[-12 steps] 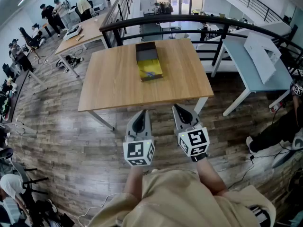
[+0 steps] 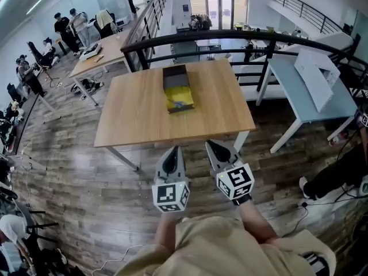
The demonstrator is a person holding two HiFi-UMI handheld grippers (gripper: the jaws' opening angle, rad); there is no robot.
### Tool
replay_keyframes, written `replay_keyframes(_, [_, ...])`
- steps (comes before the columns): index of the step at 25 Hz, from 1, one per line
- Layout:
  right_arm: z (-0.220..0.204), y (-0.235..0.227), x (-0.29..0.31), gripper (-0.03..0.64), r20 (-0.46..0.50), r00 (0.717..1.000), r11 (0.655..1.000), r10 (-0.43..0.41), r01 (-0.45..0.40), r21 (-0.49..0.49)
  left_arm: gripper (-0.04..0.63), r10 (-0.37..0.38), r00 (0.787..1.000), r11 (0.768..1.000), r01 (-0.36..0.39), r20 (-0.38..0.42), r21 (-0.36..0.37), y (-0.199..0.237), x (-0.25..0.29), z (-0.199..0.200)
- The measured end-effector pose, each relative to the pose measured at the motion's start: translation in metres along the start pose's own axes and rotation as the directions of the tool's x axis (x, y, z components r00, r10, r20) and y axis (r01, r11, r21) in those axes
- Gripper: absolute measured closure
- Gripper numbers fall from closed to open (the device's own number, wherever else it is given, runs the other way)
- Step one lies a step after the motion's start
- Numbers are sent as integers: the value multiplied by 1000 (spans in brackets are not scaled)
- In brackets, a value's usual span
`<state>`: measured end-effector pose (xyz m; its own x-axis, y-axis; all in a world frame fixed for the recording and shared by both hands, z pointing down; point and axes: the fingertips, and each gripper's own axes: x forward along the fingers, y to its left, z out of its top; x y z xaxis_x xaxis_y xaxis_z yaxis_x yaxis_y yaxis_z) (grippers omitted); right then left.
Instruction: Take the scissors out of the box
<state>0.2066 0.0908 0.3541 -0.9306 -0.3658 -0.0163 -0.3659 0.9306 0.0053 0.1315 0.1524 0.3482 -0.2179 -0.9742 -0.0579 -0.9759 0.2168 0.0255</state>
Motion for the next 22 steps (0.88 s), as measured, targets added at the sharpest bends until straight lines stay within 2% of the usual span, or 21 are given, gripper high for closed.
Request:
replay_keyframes(2, [2, 2, -3, 604, 12, 998, 998, 64, -64, 15, 584, 3, 1000, 1000, -3, 6, 4, -8, 4, 2])
replay_keyframes(4, [3, 1, -7, 604, 23, 996, 996, 84, -85, 15, 584, 8, 1000, 1000, -9, 14, 16, -16, 7, 3])
replay_keyframes(8, [-2, -12, -10, 604, 29, 997, 998, 67, -67, -10, 584, 27, 999, 999, -28, 28, 40, -27, 10, -2])
replay_keyframes(12, [-20, -22, -6, 604, -9, 998, 998, 55, -55, -6, 584, 54, 998, 996, -55, 23, 63, -27, 8, -14])
replay_keyframes(18, [-46, -26, 17, 604, -52, 997, 998, 65, -65, 1, 584, 86, 996, 996, -86, 10, 34, -9, 30, -35])
replay_keyframes(22, [-59, -38, 61, 603, -72, 997, 999, 43, -41, 16, 584, 71, 997, 997, -71, 16, 30, 20, 65, -42])
